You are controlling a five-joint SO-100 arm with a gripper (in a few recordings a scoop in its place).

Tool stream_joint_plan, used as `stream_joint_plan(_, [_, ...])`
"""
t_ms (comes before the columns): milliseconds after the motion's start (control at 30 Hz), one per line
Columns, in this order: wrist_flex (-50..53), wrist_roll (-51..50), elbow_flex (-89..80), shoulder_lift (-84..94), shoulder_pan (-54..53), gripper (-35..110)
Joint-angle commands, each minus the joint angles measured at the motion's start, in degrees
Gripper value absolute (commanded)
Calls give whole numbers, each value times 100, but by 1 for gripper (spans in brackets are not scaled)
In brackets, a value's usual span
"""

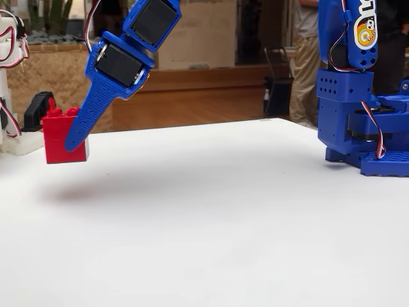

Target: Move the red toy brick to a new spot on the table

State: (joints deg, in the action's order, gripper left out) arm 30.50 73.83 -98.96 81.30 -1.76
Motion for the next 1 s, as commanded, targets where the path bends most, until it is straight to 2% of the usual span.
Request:
stream_joint_plan(0, [132,-220,879,-62,167,11])
stream_joint_plan(600, [1063,-1424,2628,-1521,861,10])
stream_joint_plan(967, [1028,-1688,3129,-2250,861,11])
